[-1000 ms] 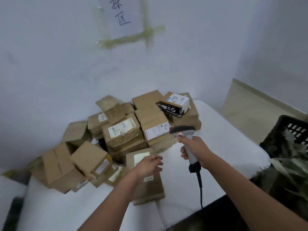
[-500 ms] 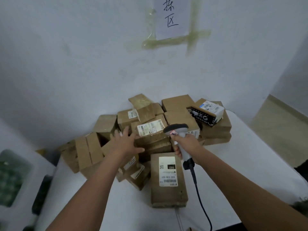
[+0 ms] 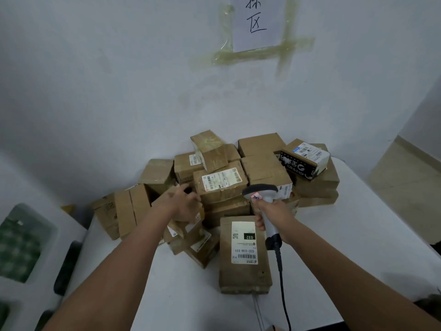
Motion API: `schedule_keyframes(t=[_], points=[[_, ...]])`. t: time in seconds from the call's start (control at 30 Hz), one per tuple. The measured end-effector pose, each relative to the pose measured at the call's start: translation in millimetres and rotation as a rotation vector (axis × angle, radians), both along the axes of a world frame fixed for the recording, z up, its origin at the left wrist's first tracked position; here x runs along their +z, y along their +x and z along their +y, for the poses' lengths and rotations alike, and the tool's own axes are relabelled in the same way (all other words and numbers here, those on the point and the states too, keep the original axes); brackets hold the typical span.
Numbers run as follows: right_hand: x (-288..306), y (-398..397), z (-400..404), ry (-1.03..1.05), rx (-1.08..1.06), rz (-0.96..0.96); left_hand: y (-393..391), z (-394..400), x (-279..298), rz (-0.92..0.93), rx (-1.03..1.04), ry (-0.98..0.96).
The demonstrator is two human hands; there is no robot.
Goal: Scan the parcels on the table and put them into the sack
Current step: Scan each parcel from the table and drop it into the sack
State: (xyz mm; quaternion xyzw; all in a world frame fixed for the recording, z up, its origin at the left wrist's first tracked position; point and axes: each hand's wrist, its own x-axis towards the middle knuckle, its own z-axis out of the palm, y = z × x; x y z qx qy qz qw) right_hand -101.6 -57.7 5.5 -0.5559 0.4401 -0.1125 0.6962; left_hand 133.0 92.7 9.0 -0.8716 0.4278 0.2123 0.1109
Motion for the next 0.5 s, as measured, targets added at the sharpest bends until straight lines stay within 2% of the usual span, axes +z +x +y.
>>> schedule_keyframes(t=[0.07, 0.27, 0.5], points=[[-2.3, -5.4, -1.6, 0.013, -0.011, 0.013, -7.3, -0.5, -10.6, 0.019, 0.029, 0.007], [-3.0, -14.7, -2.2, 0.029, -0.017, 0.015, -35.1, 0.8, -31.4, -0.054, 0.134, -0.256], [-6.9, -23.1, -3.3, 0.064, -0.047, -0.016, -51.7, 4.8, -2.2, -0.045, 0.214, -0.526]])
